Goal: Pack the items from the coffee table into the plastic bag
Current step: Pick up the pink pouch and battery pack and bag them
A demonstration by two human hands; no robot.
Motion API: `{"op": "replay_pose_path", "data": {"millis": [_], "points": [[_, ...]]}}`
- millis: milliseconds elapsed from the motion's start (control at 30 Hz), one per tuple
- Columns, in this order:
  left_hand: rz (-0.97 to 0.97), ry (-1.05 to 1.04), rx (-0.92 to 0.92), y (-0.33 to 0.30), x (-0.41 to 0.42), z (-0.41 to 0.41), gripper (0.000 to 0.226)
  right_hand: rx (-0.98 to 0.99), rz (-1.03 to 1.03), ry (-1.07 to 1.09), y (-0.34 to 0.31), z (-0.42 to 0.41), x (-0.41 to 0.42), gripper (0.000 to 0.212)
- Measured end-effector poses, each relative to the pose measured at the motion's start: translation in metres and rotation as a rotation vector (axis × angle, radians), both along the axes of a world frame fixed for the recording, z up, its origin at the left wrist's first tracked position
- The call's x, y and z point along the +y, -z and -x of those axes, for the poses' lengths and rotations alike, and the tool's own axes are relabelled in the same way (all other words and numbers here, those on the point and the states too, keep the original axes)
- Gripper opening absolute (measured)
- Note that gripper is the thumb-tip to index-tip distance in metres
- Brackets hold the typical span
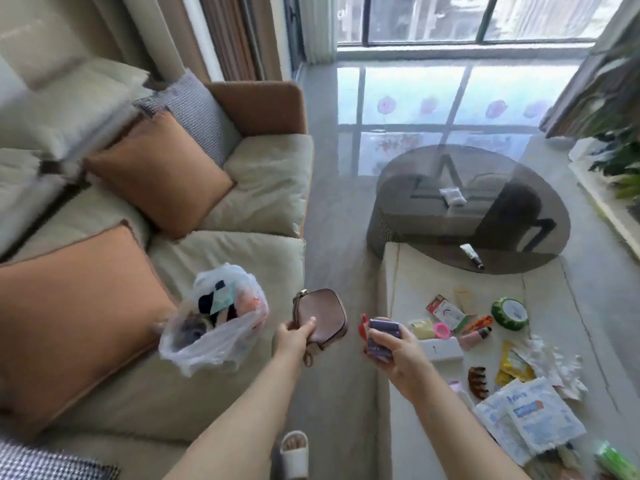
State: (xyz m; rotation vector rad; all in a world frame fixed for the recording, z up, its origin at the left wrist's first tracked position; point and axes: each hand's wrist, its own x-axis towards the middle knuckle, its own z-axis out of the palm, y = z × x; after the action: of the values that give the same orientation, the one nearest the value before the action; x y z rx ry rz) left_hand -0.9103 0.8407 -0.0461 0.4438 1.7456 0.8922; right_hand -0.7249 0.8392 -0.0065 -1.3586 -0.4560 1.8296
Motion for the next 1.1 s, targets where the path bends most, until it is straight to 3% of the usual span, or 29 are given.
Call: {"op": "replay_pose_path", "data": {"millis": [133, 367, 533, 933, 1100], "points": [[-0.025, -0.197, -0.023, -0.014, 0.001, 0.071, 0.020, -0.005, -0.029, -0.162, -0.011, 0.069, 0.029, 0.016], [0.031, -0.422, -0.046, -0.003, 0.007, 0.189, 0.036, 0.029, -0.062, -0.335, -0.010, 0.182, 0.070, 0.014], [0.126, -0.550, -0.039, 0.026, 0.009, 0.260, 0.032, -0.085, 0.003, -0.393, 0.023, 0.249, 0.096, 0.017], [0.298, -0.621, -0.031, 0.115, 0.037, 0.330, 0.026, -0.533, 0.034, -0.683, 0.129, 0.335, 0.155, 0.014], [0.349, -0.515, 0.010, 0.161, 0.069, 0.332, 0.043, -0.662, -0.079, -0.861, 0.188, 0.358, 0.178, 0.020]]}}
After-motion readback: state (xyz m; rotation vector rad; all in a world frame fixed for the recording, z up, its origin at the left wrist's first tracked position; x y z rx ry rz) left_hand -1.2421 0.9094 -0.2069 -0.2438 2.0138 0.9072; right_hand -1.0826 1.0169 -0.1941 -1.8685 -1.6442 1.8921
